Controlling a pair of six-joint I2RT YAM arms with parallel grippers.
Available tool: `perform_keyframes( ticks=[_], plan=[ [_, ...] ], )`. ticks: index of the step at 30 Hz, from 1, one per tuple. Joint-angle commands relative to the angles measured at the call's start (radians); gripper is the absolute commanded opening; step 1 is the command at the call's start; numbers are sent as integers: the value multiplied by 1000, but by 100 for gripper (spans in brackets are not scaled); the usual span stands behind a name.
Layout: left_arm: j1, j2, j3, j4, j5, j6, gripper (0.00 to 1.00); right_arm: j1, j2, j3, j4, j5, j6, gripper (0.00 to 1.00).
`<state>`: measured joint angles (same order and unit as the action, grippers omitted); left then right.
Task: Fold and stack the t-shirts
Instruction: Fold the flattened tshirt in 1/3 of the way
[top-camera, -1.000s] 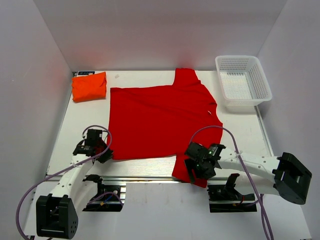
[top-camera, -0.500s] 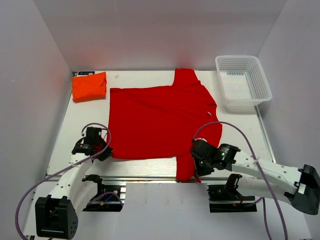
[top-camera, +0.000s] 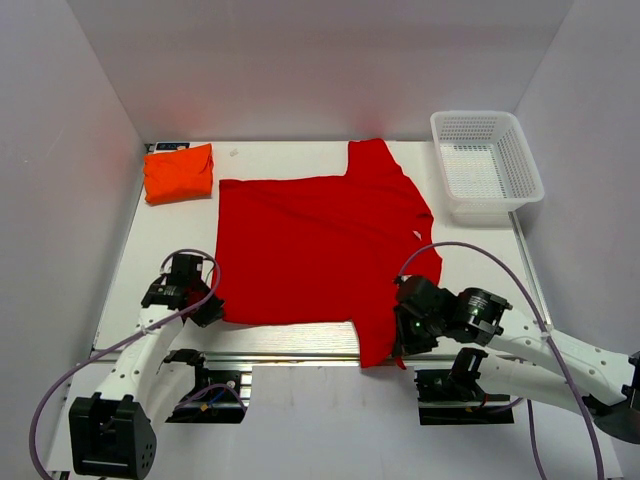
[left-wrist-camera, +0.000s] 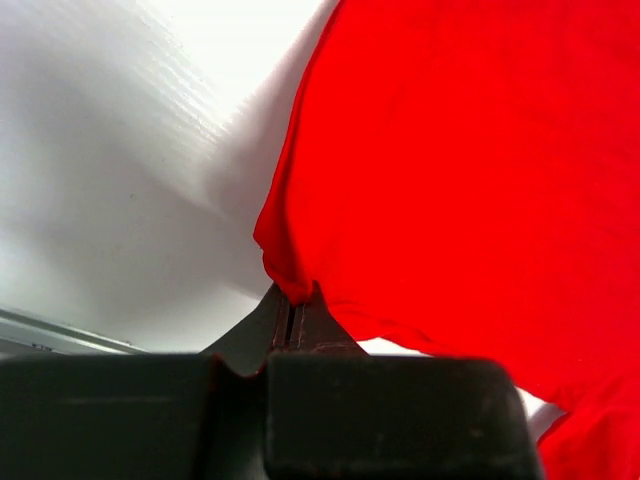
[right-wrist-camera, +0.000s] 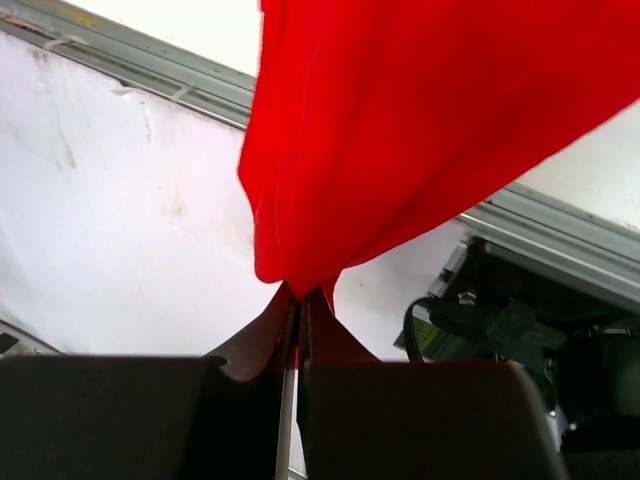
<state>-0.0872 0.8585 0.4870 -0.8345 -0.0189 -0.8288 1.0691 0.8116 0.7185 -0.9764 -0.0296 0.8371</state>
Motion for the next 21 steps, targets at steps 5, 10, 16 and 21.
perform_keyframes(
  ticks=[5,10,16,21],
  plan=[
    [7,-75,125,-66,-84,-39,0,2,40,62,-96,204,42,0],
    [7,-59,151,-43,-95,-30,0,0,109,78,-82,247,-9,0],
    [7,31,140,63,-46,-30,0,-27,162,136,-50,404,0,0],
    [7,79,166,136,-65,-39,0,-89,190,154,45,474,-19,0]
  ],
)
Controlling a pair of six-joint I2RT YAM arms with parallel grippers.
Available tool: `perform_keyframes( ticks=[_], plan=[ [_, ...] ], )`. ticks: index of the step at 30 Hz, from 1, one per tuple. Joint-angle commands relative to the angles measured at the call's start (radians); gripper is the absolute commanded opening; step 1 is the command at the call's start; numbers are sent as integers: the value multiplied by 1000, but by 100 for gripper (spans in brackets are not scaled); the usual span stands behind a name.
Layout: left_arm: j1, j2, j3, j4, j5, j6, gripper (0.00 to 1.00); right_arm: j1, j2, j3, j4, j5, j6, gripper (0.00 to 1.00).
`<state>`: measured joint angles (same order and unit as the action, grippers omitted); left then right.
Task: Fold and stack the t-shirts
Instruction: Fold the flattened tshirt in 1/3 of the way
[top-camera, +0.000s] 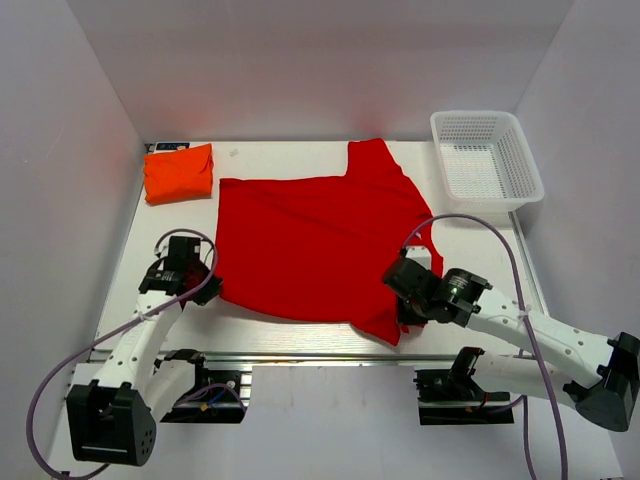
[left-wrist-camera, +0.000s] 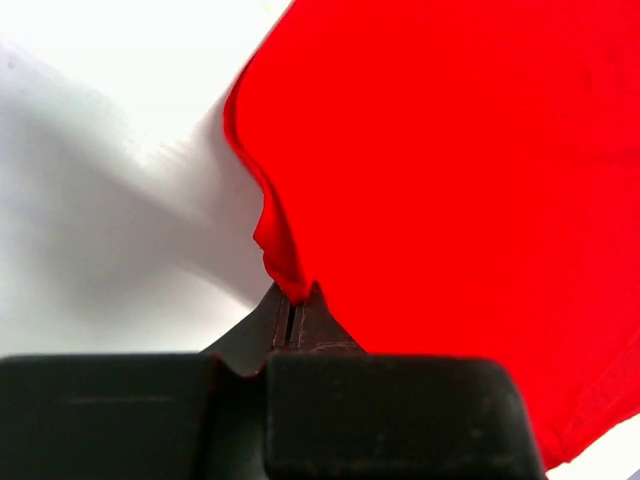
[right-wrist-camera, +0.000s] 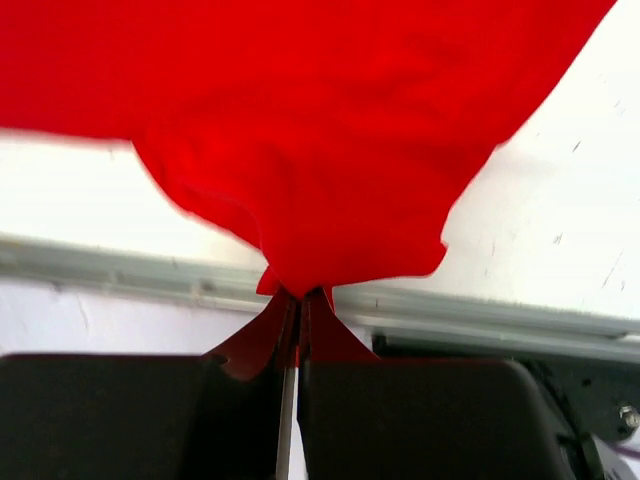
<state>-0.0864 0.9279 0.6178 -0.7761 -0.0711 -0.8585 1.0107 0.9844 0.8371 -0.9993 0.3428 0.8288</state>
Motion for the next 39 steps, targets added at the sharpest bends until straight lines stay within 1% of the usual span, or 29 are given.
perform_keyframes(
  ticks=[1,2,3,4,6,7,9,10,12,14,17,19,21,27,29,32,37,39],
  plan=[
    [7,34,52,90,-24,-10,0,-58,25,34,88,102,-23,0],
    [7,49,53,107,-24,-10,0,-67,39,42,153,107,-43,0],
    [7,66,66,121,-24,-10,0,-73,57,42,174,102,-65,0],
    [7,86,83,139,-24,-10,0,-104,75,46,230,93,-95,0],
    [7,156,117,140,-33,-10,0,-124,91,72,264,110,-106,0],
    [7,179,134,149,-33,-10,0,-145,111,80,327,123,-135,0],
    [7,221,170,149,-33,-10,0,-187,118,100,353,134,-149,0],
    [16,247,171,149,-33,-10,0,-199,137,112,385,142,-187,0],
    [16,256,183,161,-42,-10,0,-239,161,144,399,156,-220,0],
    [16,290,194,161,-52,-10,0,-280,194,161,438,128,-255,0],
    [16,337,238,161,-64,-10,0,-303,255,203,484,58,-325,0],
    [25,360,260,161,-73,-19,0,-336,273,226,530,44,-344,0],
    [25,397,281,173,-73,-19,0,-365,303,252,541,29,-373,0],
    [43,508,364,182,-85,-28,0,-457,385,310,553,65,-414,0],
    [53,554,388,182,-85,-28,0,-469,393,321,567,65,-428,0],
    [62,575,401,182,-85,-28,0,-495,425,341,599,36,-474,0],
    [62,600,392,248,-58,-28,0,-523,454,327,697,-57,-569,0],
    [62,609,392,274,-58,-28,0,-535,482,339,702,-65,-579,0]
  ],
)
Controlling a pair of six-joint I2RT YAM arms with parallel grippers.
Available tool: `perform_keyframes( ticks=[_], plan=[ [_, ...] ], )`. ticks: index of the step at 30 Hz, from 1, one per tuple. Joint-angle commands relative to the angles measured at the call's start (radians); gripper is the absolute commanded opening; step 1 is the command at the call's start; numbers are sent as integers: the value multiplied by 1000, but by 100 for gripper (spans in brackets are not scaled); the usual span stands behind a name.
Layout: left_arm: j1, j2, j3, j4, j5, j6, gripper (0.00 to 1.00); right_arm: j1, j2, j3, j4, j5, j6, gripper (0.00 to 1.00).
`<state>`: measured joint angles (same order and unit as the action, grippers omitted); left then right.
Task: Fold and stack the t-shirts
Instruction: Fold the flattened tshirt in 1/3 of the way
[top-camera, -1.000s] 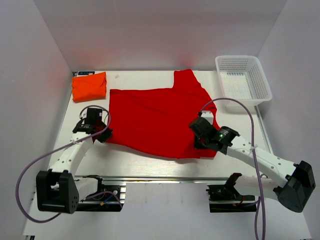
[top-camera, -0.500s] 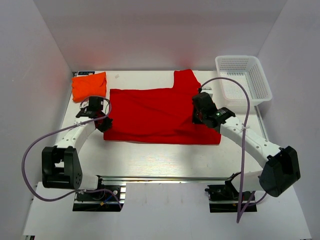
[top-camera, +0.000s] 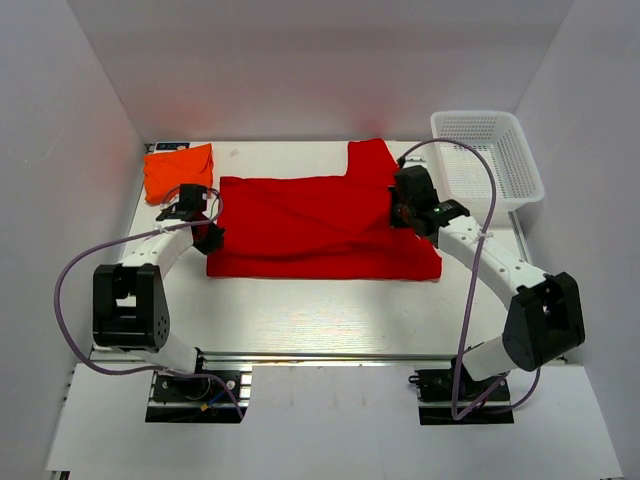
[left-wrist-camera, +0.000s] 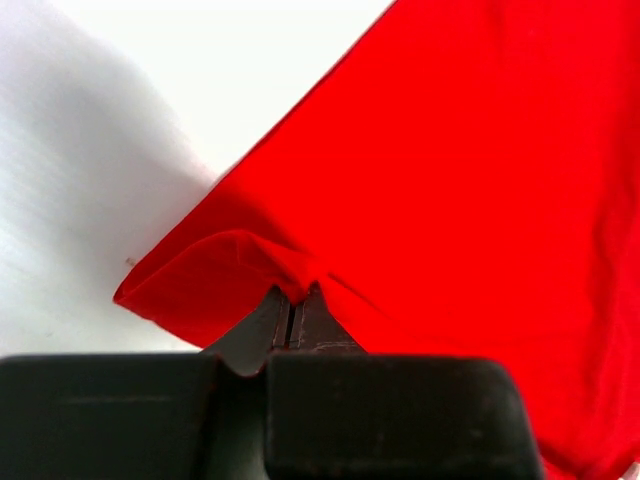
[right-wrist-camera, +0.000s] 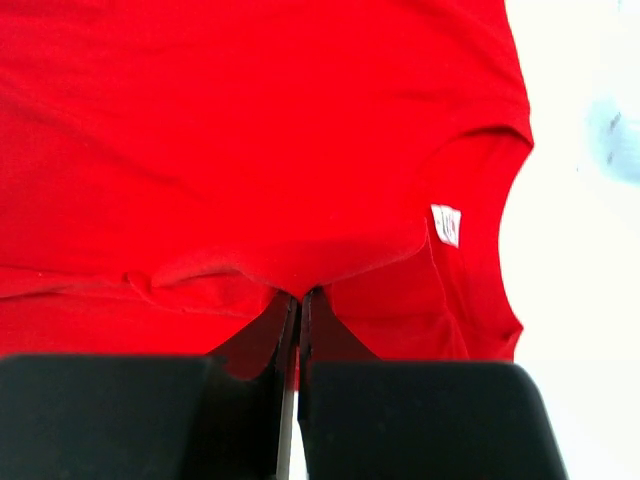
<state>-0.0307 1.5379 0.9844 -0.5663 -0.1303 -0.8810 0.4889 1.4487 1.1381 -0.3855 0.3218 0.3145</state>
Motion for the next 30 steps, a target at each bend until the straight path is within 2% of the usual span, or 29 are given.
perform_keyframes(
  ticks=[1,8,10,11,13,15,16,17,19,22,23,24,26,29,30],
  plan=[
    [6,10,25,65,1,-6,0,-15,35,45,89,-44,-68,0],
    [6,108,78,88,1,-6,0,-56,160,118,96,-64,-46,0],
    [15,126,88,75,-40,-16,0,-67,203,138,106,-61,-17,0],
    [24,140,88,75,-40,-25,2,-70,228,146,111,-41,6,0],
    [35,152,106,66,-64,-44,26,-90,289,193,99,19,52,0],
    [49,165,117,78,-65,-55,45,-116,364,292,71,51,92,0],
    [58,165,126,78,-77,-55,60,-122,389,314,60,63,107,9],
    [70,177,144,68,-87,-55,99,-133,456,365,56,34,118,22],
    [84,177,171,43,-75,-46,100,-148,492,432,22,2,120,36],
    [84,160,201,26,-75,-20,100,-150,501,447,17,-39,75,72],
    [84,148,201,37,-57,11,100,-151,487,437,16,-40,68,87],
    [84,134,189,37,-45,22,100,-150,463,427,17,-50,48,90],
    [84,85,142,66,-19,63,100,-148,438,370,19,-62,40,90],
    [74,27,90,89,32,137,100,-148,307,232,46,-154,44,90],
    [60,16,80,118,55,170,100,-147,291,171,72,-232,43,90]
  ],
)
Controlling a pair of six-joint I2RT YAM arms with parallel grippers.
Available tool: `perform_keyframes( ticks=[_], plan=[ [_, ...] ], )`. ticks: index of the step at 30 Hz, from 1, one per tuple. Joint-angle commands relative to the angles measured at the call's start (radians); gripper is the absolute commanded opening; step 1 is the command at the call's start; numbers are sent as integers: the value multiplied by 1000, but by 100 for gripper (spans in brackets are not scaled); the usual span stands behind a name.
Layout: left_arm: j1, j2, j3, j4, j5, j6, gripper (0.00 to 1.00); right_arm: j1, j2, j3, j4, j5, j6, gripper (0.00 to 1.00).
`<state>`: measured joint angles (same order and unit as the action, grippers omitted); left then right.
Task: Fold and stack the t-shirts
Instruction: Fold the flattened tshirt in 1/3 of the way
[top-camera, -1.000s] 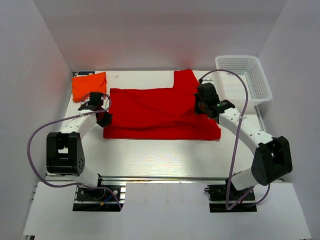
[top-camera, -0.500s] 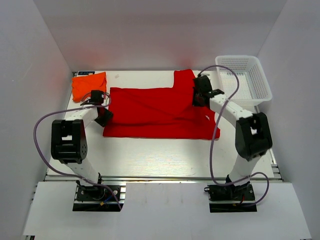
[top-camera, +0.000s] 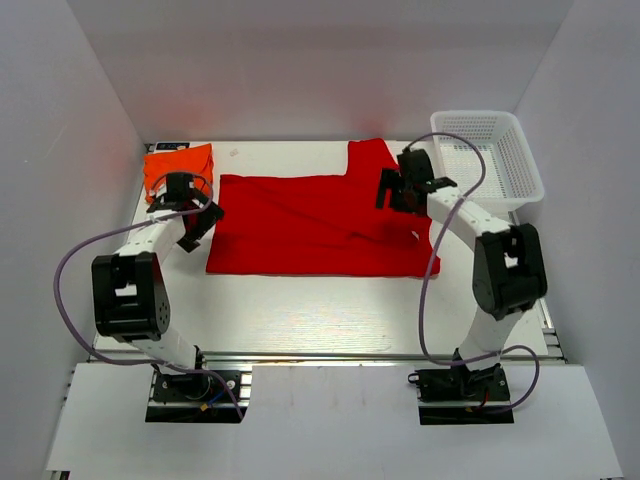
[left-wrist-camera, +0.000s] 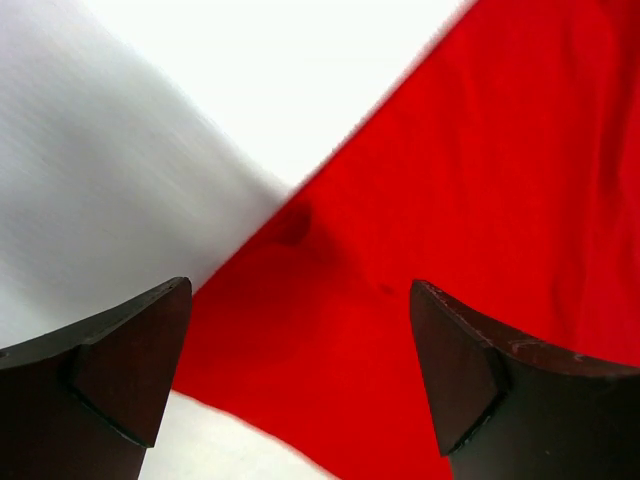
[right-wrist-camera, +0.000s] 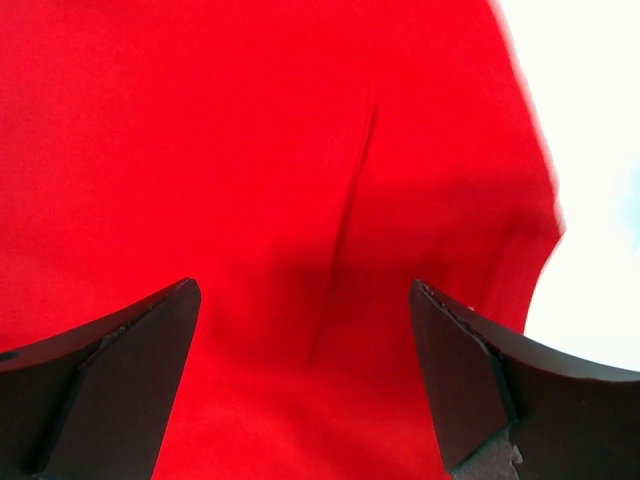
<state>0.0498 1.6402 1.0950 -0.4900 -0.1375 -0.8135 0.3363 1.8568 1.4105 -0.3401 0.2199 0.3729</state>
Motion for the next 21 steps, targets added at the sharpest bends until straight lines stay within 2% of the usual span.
perform_keyframes(
  ticks=[1,5,7,14,21],
  plan=[
    [-21,-97,-52,60,97,138,100,4,-131,-158,38,-154,-15,90],
    [-33,-106,-142,227,355,215,100,6,-200,-310,96,-292,27,89],
    [-54,-79,-152,266,400,238,100,3,-215,-343,128,-338,37,85],
    [-90,-26,-153,228,343,273,100,3,-153,-361,194,-396,63,79],
    [-90,-26,-205,202,309,292,100,-3,-56,-300,216,-409,70,73]
  ],
)
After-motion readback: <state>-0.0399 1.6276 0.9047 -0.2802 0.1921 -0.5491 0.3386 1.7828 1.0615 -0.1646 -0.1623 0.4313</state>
